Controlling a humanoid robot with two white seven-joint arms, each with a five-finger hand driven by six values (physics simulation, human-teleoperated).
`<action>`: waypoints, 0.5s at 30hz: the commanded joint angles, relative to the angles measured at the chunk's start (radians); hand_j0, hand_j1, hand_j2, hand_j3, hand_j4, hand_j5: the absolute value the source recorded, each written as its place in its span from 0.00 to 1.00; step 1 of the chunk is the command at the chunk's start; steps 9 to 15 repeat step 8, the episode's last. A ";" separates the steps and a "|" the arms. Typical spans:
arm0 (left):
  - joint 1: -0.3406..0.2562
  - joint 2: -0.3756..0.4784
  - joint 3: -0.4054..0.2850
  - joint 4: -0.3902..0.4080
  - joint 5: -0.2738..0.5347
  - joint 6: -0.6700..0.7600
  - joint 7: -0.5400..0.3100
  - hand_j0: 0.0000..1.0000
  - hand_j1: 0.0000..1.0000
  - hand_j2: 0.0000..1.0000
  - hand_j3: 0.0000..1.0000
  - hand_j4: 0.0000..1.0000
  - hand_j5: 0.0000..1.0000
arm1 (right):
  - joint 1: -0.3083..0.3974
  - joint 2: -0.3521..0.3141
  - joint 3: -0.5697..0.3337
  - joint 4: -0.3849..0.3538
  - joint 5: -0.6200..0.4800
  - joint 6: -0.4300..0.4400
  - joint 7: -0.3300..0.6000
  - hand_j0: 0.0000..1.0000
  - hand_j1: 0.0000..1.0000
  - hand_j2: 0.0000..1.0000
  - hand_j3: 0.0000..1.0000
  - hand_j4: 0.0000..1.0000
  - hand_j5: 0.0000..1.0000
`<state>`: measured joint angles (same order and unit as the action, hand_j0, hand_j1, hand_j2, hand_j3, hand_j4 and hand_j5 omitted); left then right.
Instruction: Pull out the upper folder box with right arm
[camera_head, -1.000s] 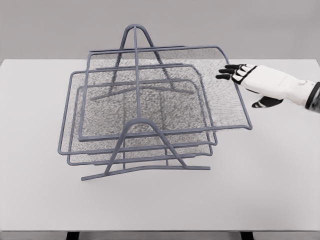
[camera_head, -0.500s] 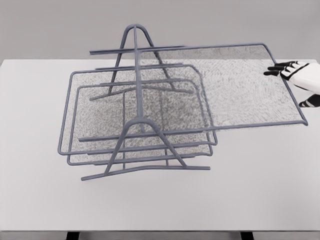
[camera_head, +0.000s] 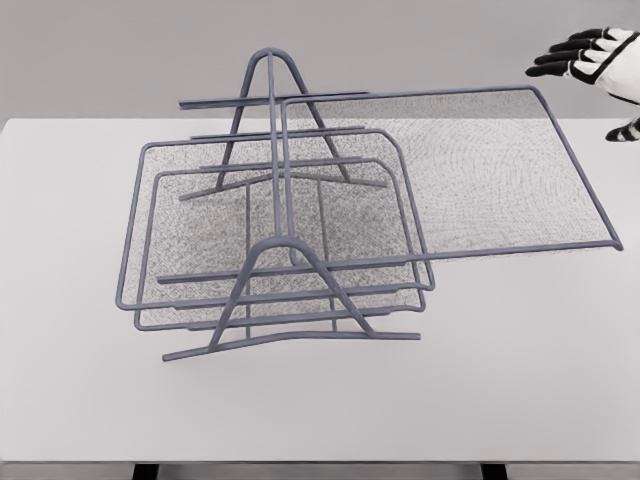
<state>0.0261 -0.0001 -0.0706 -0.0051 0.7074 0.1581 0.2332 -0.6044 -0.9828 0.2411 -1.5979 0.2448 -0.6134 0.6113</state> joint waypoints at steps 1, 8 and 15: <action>0.000 0.000 0.000 0.001 0.000 0.000 0.000 1.00 1.00 1.00 1.00 1.00 1.00 | 0.002 0.036 0.070 -0.065 -0.042 0.002 0.000 1.00 1.00 1.00 1.00 1.00 1.00; 0.005 0.000 0.000 0.010 0.000 0.000 -0.002 1.00 1.00 1.00 1.00 1.00 1.00 | -0.011 0.135 0.090 -0.077 -0.039 0.002 0.000 1.00 1.00 1.00 1.00 1.00 1.00; 0.005 0.000 0.000 0.010 0.000 0.000 -0.002 1.00 1.00 1.00 1.00 1.00 1.00 | -0.011 0.135 0.090 -0.077 -0.039 0.002 0.000 1.00 1.00 1.00 1.00 1.00 1.00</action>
